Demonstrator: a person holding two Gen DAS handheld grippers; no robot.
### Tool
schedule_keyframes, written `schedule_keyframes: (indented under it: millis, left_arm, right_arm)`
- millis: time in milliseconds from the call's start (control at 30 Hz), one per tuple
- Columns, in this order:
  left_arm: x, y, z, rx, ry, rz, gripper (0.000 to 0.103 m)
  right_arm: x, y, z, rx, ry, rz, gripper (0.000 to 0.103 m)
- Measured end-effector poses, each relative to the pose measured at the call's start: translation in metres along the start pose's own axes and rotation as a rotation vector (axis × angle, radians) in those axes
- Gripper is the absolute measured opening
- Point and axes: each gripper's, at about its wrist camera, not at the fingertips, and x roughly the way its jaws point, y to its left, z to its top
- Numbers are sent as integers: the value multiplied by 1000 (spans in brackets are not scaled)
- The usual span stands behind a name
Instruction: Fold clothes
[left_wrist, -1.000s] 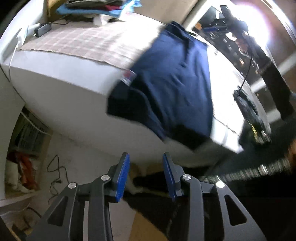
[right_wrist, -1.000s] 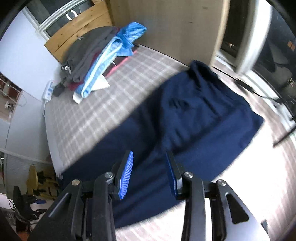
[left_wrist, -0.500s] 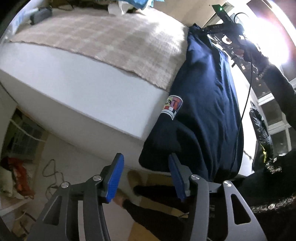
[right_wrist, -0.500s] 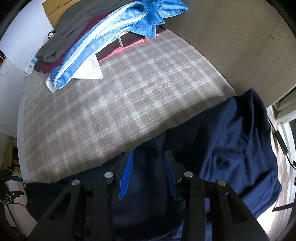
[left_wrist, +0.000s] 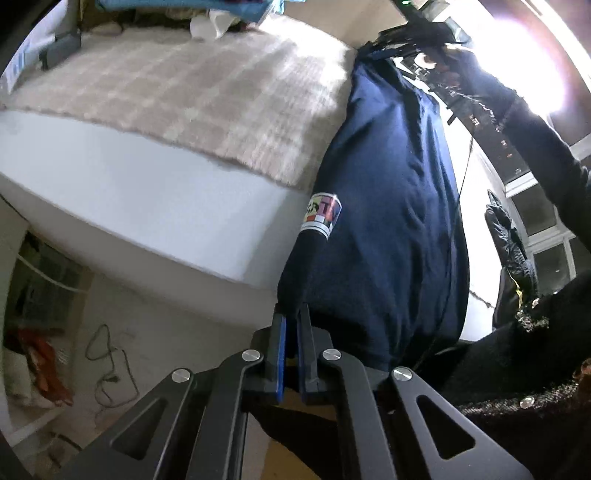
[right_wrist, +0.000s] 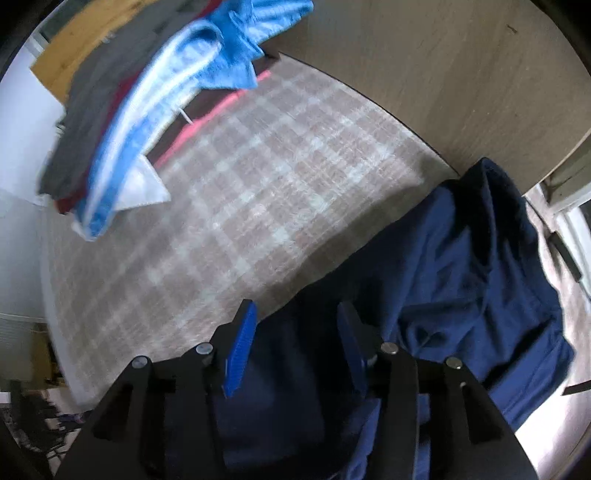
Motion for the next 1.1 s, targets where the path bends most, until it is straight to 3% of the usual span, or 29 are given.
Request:
schedule_keyframes:
  millis: [167, 267, 333, 367, 433, 533, 600, 733, 867, 933, 1000, 1100]
  left_arm:
    - [-11, -6, 2, 25, -16, 2, 4]
    - [-7, -7, 3, 24, 1, 19, 4]
    - [-6, -10, 3, 28, 0, 24, 4]
    - [-8, -10, 3, 31, -5, 28, 4]
    - [-15, -10, 2, 39, -25, 35, 4]
    - [-15, -3, 1, 31, -34, 45, 4]
    - [-11, 2, -1, 28, -33, 50, 4]
    - [9, 24, -8, -55, 6, 11, 4]
    - [-8, 27, -8, -47, -9, 71, 6]
    - [-18, 30, -7, -59, 4, 100, 7]
    - [-30, 28, -3, -49, -3, 96, 7]
    - [-46, 10, 12, 31, -15, 77, 11]
  right_arm:
    - [27, -11, 8, 99, 97, 18, 45]
    - [36, -3, 9, 68, 105, -54, 44]
    - [36, 2, 10, 46, 92, -103, 18]
    - [36, 3, 11, 46, 84, -116, 17]
    - [30, -6, 11, 91, 47, -93, 6]
    - [19, -22, 10, 184, -28, -45, 0]
    - [7, -30, 9, 229, -112, -42, 0]
    - [16, -38, 4, 268, -56, 66, 1]
    - [-26, -39, -17, 254, -143, 134, 10]
    - [-57, -35, -41, 254, -173, 217, 25]
    - [-92, -24, -79, 253, -212, 281, 30]
    - [-128, 1, -153, 242, -263, 263, 34]
